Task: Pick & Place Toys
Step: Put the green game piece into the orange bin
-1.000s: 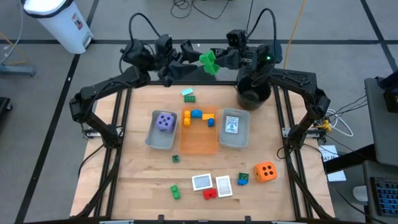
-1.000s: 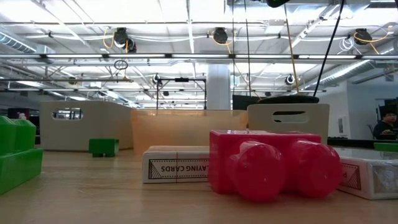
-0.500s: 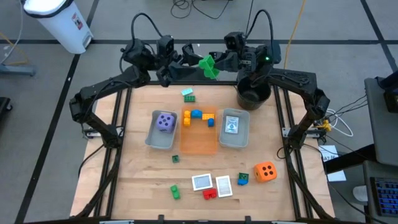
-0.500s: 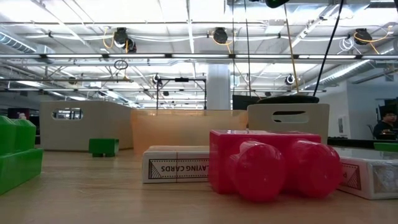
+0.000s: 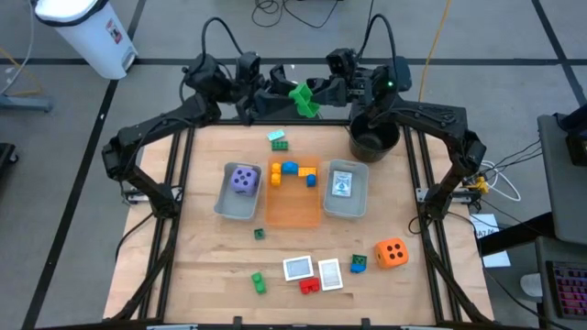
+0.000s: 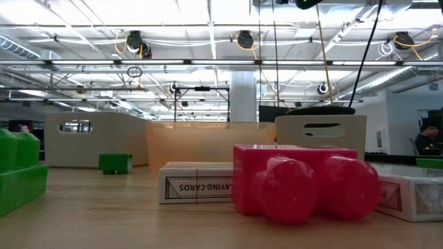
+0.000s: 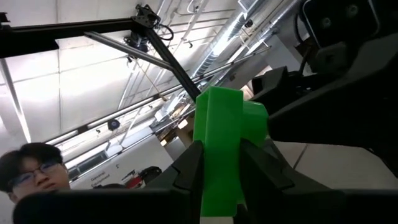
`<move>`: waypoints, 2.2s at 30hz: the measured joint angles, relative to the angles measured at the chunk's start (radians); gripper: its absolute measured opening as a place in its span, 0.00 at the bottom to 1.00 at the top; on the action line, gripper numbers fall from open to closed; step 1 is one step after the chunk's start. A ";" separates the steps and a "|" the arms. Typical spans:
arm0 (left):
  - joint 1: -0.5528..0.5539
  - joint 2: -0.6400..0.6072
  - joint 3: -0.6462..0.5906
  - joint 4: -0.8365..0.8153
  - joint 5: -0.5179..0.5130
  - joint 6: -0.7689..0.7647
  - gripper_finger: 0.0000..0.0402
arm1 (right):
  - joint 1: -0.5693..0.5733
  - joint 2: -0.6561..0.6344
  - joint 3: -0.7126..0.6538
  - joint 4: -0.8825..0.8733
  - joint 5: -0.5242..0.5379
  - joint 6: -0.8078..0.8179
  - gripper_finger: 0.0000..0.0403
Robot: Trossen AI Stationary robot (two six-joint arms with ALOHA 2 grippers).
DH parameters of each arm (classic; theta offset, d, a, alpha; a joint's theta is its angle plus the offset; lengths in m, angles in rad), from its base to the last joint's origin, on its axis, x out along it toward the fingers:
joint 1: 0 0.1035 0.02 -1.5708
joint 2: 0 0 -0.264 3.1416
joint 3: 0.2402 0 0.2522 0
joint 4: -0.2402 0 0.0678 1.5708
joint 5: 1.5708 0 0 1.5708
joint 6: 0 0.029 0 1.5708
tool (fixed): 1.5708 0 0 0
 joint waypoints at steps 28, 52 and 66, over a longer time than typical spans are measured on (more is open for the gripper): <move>0.008 -0.001 0.000 -0.006 0.033 0.088 0.27 | 0.001 0.000 0.000 -0.017 -0.006 -0.066 0.27; 0.024 0.001 -0.001 0.007 0.031 0.088 0.27 | -0.077 0.000 0.000 -0.007 -0.008 -0.066 0.39; 0.064 0.000 0.078 -0.102 0.076 0.097 0.27 | -0.201 -0.057 0.000 0.033 -0.042 -0.082 0.39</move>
